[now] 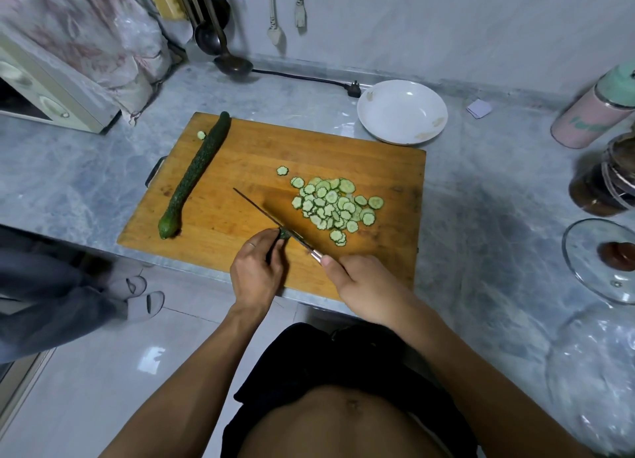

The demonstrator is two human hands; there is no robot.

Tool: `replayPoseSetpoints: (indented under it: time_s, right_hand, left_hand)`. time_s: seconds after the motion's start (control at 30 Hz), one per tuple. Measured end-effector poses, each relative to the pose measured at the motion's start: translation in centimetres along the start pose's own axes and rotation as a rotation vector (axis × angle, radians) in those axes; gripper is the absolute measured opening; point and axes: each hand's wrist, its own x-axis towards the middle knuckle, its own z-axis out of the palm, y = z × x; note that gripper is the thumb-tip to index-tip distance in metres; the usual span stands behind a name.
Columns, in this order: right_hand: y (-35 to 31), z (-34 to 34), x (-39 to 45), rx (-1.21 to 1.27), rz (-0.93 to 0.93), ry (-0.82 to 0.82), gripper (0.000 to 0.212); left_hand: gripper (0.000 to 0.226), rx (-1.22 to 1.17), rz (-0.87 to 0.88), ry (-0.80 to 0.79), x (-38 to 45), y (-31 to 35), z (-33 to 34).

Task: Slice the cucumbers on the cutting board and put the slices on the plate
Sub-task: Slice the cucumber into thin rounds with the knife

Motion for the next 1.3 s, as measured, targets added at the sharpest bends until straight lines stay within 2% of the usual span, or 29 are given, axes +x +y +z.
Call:
replayPoseSetpoints:
  time_s: [0.53, 1.03, 1.3]
  right_hand:
    - [-0.8, 1.0, -2.5, 0.014, 0.015, 0.016, 0.049]
    - [-1.0, 0.7, 0.1, 0.018, 0.028, -0.038, 0.056]
    - [-0.6, 1.1, 2.1, 0.000, -0.015, 0.009, 0.057]
  left_hand:
    - [0.020, 0.042, 0.028, -0.034, -0.5, 0.3, 0.1]
    - [0.020, 0.052, 0.036, -0.040, -0.5, 0.2, 0.4]
    - [0.019, 0.053, 0.017, -0.012, -0.6, 1.1, 0.2]
